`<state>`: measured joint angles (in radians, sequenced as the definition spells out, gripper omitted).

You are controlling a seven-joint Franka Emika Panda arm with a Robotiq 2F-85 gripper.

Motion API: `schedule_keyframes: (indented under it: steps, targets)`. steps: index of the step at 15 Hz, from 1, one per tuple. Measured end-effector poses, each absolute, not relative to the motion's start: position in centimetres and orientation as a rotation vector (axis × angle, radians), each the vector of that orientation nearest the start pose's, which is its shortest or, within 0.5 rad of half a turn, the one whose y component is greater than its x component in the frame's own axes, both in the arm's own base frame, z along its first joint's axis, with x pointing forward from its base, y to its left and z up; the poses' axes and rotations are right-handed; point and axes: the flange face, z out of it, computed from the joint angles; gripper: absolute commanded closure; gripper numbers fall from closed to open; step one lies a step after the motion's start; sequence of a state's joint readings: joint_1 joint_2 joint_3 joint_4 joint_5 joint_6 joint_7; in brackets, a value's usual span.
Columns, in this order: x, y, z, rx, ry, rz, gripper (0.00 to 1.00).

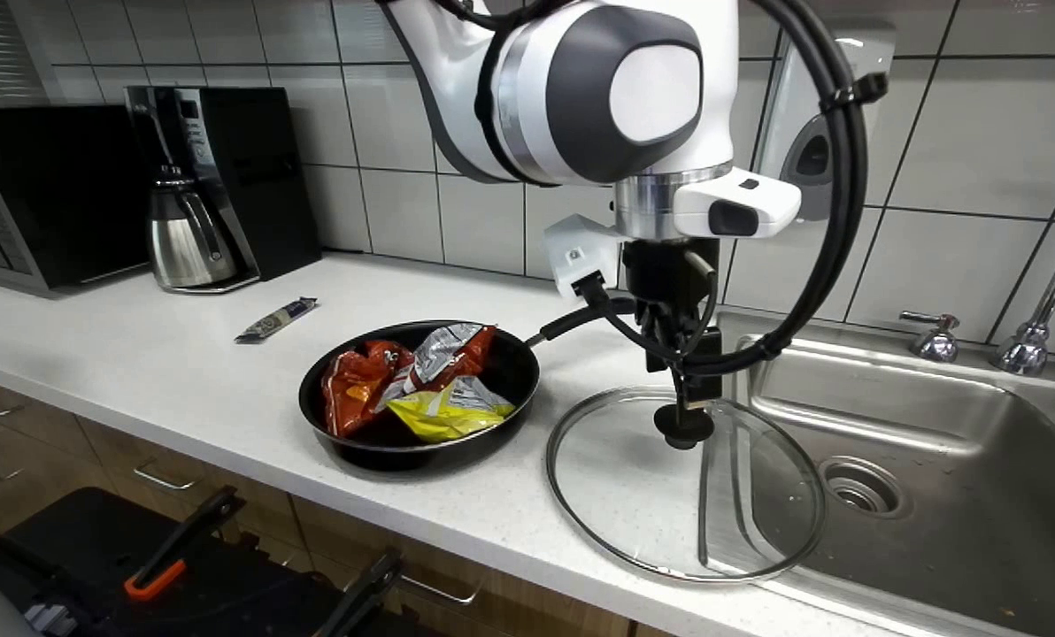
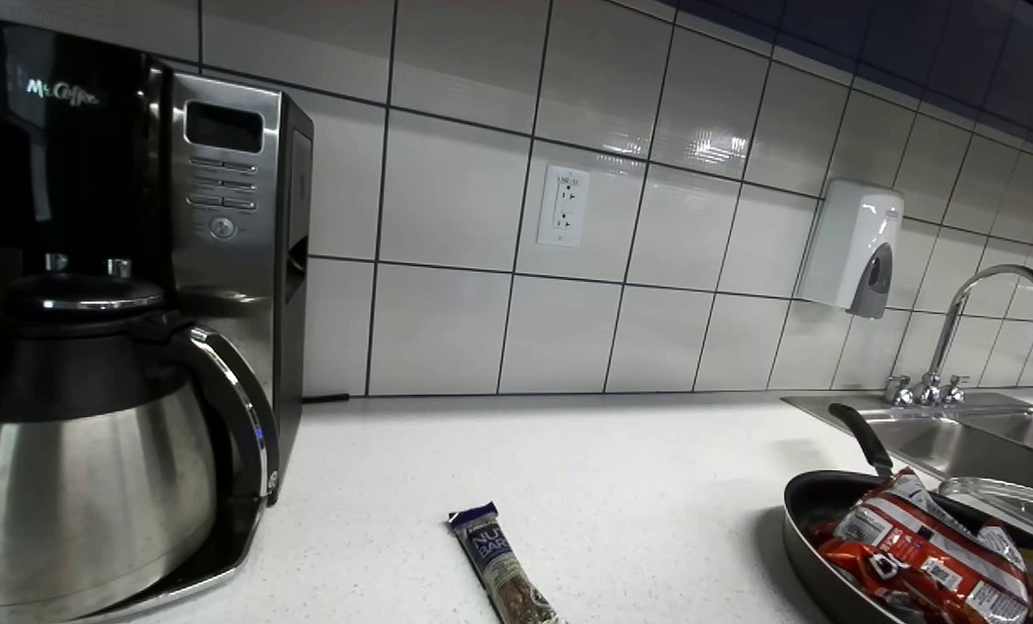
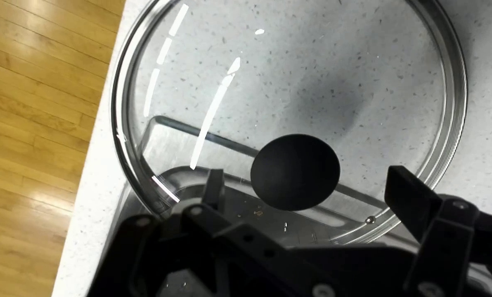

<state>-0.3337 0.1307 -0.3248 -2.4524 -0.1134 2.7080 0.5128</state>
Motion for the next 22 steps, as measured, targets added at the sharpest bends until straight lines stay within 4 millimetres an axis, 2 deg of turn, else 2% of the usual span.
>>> schedule_keyframes:
  steps: [7, 19, 20, 21, 22]
  targets:
    - [41.0, -30.8, 24.0, -2.765, 1.703, -0.172, 0.0]
    - [40.6, -31.5, 22.1, -2.739, 1.764, -0.119, 0.0]
    - [40.6, -31.6, 22.1, -2.738, 1.766, -0.119, 0.11]
    - [40.6, -31.6, 22.1, -2.738, 1.767, -0.119, 0.28]
    - [40.7, -31.7, 22.1, -2.739, 1.768, -0.12, 0.34]
